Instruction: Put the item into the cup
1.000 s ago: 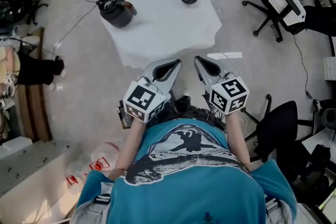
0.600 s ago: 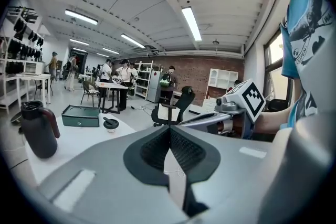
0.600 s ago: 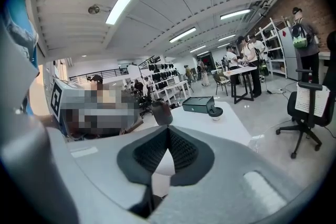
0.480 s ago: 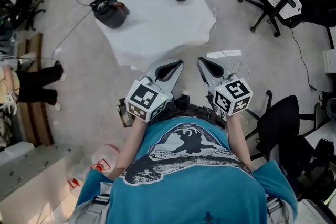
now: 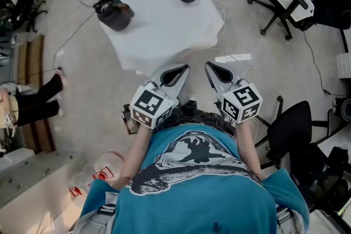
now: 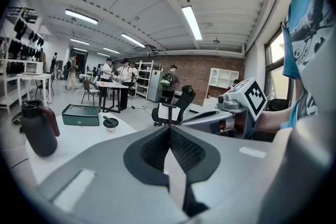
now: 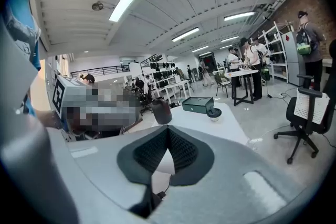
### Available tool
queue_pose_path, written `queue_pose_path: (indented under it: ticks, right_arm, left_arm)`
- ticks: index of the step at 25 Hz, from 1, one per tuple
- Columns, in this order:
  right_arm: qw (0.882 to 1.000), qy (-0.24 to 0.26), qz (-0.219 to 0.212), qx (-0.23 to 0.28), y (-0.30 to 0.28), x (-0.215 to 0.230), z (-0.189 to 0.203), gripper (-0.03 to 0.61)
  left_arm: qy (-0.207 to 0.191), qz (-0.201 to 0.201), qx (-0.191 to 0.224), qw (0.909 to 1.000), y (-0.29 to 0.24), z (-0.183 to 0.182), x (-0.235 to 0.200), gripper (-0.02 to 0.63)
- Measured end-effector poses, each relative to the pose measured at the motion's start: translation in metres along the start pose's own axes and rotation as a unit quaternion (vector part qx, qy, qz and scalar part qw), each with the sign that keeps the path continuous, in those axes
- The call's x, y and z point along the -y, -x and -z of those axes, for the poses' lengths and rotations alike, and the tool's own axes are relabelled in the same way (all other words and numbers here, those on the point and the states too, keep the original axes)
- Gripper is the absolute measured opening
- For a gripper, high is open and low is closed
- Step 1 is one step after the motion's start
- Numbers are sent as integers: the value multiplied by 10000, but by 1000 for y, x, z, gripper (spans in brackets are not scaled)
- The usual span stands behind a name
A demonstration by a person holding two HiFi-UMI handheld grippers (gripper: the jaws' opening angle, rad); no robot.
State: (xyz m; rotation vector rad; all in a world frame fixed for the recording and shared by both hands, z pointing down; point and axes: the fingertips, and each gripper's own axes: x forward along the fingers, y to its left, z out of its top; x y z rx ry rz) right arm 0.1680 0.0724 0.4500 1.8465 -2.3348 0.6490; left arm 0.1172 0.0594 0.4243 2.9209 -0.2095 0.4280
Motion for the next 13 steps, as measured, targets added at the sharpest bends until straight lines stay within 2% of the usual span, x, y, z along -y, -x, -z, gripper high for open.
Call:
queue_pose_path:
  ticks: [13]
  right_arm:
    - [9996,175,-161,-125,-5,-7,2,0]
  left_arm:
    - [31,-90,-4,10000,5,3,1,6]
